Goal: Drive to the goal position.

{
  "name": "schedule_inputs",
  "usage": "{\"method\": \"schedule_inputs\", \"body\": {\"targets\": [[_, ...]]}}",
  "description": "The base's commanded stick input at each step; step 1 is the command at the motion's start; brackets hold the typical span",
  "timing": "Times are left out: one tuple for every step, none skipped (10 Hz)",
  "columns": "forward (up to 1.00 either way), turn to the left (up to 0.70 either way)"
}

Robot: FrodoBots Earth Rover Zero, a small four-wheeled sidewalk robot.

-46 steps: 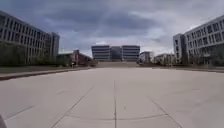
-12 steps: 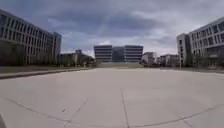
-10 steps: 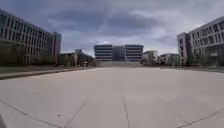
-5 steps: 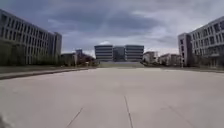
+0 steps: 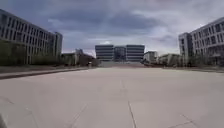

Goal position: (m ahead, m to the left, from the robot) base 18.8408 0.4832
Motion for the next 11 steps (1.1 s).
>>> {"method": "schedule_inputs", "body": {"targets": [[0.70, 0.00], [0.70, 0.00], [0.70, 0.00], [0.70, 0.00], [0.70, 0.00], [0.70, 0.00], [0.70, 0.00], [0.70, 0.00], [0.70, 0.00], [0.70, 0.00], [0.70, 0.00]]}}
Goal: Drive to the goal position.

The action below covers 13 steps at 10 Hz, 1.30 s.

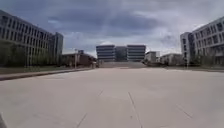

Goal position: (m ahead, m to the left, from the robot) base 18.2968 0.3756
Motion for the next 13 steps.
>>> {"method": "schedule_inputs", "body": {"targets": [[0.70, 0.00], [0.70, 0.00], [0.70, 0.00], [0.70, 0.00], [0.70, 0.00], [0.70, 0.00], [0.70, 0.00], [0.70, 0.00], [0.70, 0.00], [0.70, 0.00], [0.70, 0.00], [0.70, 0.00], [0.70, 0.00]]}}
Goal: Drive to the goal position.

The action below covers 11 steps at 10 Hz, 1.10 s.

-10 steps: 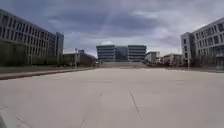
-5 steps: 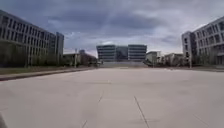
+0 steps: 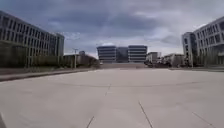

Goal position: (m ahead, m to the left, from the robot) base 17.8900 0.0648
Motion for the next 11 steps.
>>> {"method": "schedule_inputs", "body": {"targets": [[0.70, 0.00], [0.70, 0.00], [0.70, 0.00], [0.70, 0.00], [0.70, 0.00], [0.70, 0.00], [0.70, 0.00], [0.70, 0.00], [0.70, 0.00], [0.70, -0.27], [0.70, -0.12]]}}
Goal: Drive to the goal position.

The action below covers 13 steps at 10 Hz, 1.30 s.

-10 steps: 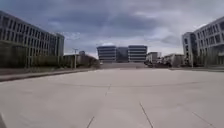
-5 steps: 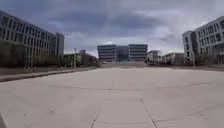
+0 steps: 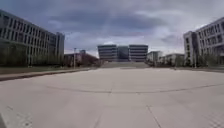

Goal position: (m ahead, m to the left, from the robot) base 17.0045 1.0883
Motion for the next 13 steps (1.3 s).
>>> {"method": "schedule_inputs", "body": {"targets": [[0.70, 0.00], [0.70, 0.00], [0.70, -0.02], [0.70, -0.08], [0.70, 0.00], [0.70, 0.00], [0.70, 0.00], [0.70, 0.00], [0.70, 0.00], [0.70, 0.00], [0.70, 0.00], [0.70, -0.04], [0.70, -0.11]]}}
